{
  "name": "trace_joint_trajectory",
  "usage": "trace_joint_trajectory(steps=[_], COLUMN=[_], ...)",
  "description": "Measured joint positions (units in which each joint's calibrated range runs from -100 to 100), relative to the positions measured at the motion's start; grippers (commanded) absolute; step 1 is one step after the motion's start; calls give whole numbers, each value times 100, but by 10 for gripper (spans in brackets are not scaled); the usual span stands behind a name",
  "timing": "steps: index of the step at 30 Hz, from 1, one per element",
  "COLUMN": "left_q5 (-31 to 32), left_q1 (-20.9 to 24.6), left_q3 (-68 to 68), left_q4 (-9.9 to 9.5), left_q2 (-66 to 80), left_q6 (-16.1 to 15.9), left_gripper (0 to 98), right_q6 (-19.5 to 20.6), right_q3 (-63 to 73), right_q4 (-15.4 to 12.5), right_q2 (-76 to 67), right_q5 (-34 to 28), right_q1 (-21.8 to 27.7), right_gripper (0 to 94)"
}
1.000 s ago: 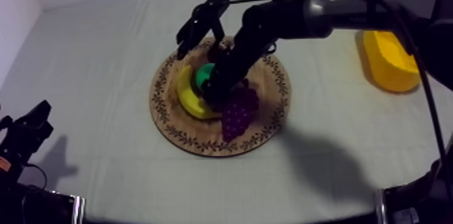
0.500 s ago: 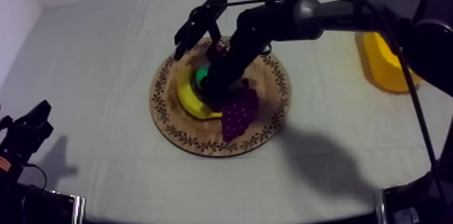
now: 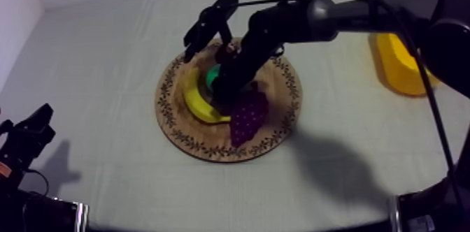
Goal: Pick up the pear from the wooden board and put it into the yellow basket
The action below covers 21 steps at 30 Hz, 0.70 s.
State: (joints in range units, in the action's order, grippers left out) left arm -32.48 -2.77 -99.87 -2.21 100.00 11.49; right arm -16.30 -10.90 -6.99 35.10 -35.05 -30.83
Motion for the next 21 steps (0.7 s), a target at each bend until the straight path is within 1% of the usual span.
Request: trace_joint_trajectory(steps=[5,12,16,19,21], left_q5=[0,0,0,0,0], left_q1=[0,0,0,0,0], left_q3=[0,0,0,0,0], left_q4=[0,0,0,0,0], left_q2=[0,0,0,0,0], left_q6=[0,0,0,0,0], left_gripper=[1,1,1,1,1], right_q6=[66,309,634,924,1169], right_q3=[-180,-472,-348,-137,-26], right_q4=[72,368,699,1035,1321], right_q2=[-503,-1689,-2442,-2932,-3212], right_q5=[301,758,917,909,885], right_q1=[68,428,744,1050,1292], right_gripper=[428,411,400,396,393])
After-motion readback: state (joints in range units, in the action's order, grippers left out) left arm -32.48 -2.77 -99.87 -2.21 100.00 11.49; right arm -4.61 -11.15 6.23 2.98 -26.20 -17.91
